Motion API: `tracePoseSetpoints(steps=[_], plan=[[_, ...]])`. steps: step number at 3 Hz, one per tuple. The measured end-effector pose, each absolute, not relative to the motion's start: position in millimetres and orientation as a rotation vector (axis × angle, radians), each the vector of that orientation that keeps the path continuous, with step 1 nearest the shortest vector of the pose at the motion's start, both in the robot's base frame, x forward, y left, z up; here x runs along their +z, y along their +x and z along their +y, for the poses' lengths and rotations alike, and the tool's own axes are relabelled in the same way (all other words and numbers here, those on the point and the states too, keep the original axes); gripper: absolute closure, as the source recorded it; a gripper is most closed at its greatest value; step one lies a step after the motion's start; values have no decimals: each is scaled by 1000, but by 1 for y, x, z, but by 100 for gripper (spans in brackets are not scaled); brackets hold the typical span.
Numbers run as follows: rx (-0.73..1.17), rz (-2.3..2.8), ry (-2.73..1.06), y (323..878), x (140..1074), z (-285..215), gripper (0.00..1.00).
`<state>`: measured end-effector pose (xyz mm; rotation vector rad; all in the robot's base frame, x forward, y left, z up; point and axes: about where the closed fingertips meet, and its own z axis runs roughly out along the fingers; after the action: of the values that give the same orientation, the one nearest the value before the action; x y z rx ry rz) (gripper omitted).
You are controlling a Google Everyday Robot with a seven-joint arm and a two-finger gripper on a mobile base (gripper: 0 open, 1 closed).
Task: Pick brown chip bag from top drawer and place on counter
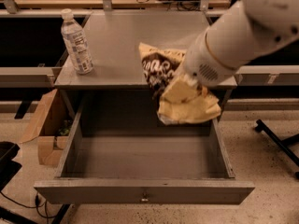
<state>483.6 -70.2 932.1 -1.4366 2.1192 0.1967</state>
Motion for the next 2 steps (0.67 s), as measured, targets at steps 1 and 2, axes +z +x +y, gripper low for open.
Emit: tracePoseSetpoints(steps=[1, 2], plan=[[182, 2065, -1356, 513, 1003, -66, 100], [151, 1969, -1262, 549, 1071, -42, 100]])
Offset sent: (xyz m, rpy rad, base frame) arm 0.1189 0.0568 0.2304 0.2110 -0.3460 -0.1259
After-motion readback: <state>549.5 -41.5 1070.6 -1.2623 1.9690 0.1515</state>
